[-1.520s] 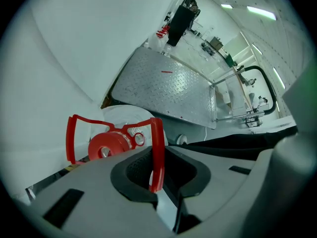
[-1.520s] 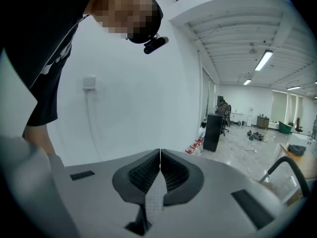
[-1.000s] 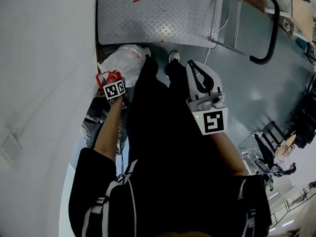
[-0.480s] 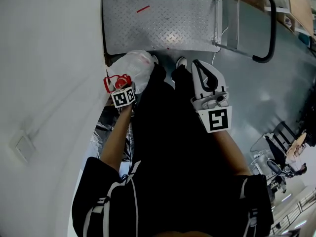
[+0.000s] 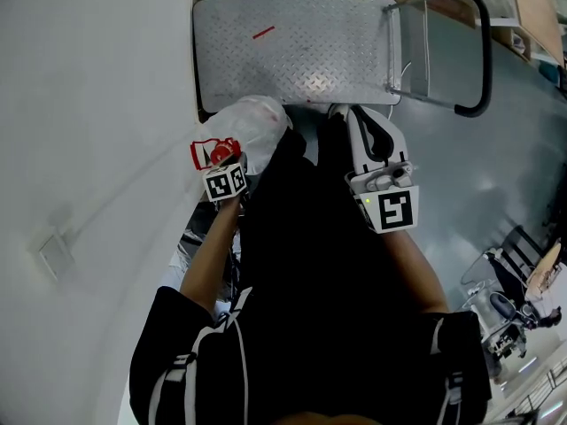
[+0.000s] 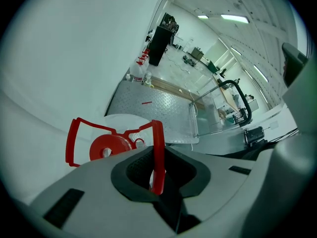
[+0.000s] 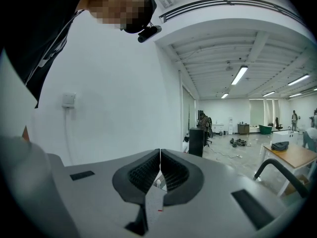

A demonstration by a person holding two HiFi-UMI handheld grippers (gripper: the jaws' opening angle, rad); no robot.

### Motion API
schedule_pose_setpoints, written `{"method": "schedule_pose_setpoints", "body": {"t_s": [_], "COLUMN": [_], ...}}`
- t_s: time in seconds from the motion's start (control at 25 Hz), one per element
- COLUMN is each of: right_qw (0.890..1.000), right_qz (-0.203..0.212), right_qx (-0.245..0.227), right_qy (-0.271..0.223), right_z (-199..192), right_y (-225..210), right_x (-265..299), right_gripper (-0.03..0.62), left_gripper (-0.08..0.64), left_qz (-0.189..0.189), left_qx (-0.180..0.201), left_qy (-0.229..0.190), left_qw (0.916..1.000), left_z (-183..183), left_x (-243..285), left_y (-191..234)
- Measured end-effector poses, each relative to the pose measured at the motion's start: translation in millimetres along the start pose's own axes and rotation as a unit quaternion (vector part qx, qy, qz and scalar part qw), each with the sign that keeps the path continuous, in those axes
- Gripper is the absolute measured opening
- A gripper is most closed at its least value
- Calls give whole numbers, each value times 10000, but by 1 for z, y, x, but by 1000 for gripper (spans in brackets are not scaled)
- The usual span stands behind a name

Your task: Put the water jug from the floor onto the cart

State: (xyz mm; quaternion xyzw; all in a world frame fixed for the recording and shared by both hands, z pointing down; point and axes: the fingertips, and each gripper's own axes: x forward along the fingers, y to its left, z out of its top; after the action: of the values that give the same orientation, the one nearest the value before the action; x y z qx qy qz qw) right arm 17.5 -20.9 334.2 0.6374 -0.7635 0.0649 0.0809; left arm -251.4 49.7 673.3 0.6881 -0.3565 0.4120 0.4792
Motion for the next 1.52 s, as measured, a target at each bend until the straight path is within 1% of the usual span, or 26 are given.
{"method": "schedule_pose_setpoints", "body": {"t_s": [0.12,0.24,0.4,0.52,0.68,0.84,0.96,1.16,1.28,1.52], "right_qw": [9998,9998,9995,9988,9979,9972,9969,9963,9966,9966], "right_qz": [4,18,-32,81,236,300,309,302,294,219], "right_qx": [184,189,282,417,485,650,703,800,767,788], "right_qy": [-88,-88,-165,-250,-365,-236,-157,-90,-110,-118], "right_z": [-1,-2,2,5,10,4,-2,-9,-9,-10], "right_y": [-14,-22,-40,-56,-80,-113,-137,-172,-191,-234], "right_x": [3,1,0,1,2,2,0,-2,-5,-15], "right_gripper": [18,18,18,18,18,18,18,18,18,18], "left_gripper": [67,67,67,67,67,67,67,69,69,71], "left_qz": [33,8,98,78,101,247,271,285,317,437], "left_qx": [30,94,317,372,383,306,259,390,519,562], "left_qy": [-67,-133,-222,-268,-235,-235,-310,-412,-483,-585], "left_qw": [10000,9999,9992,9989,9989,9989,9988,9980,9970,9957], "left_z": [17,28,46,63,82,103,122,154,171,200], "left_x": [1,-1,-6,-2,13,25,33,49,58,81], "left_y": [-9,-19,-37,-56,-75,-93,-109,-140,-158,-194]}}
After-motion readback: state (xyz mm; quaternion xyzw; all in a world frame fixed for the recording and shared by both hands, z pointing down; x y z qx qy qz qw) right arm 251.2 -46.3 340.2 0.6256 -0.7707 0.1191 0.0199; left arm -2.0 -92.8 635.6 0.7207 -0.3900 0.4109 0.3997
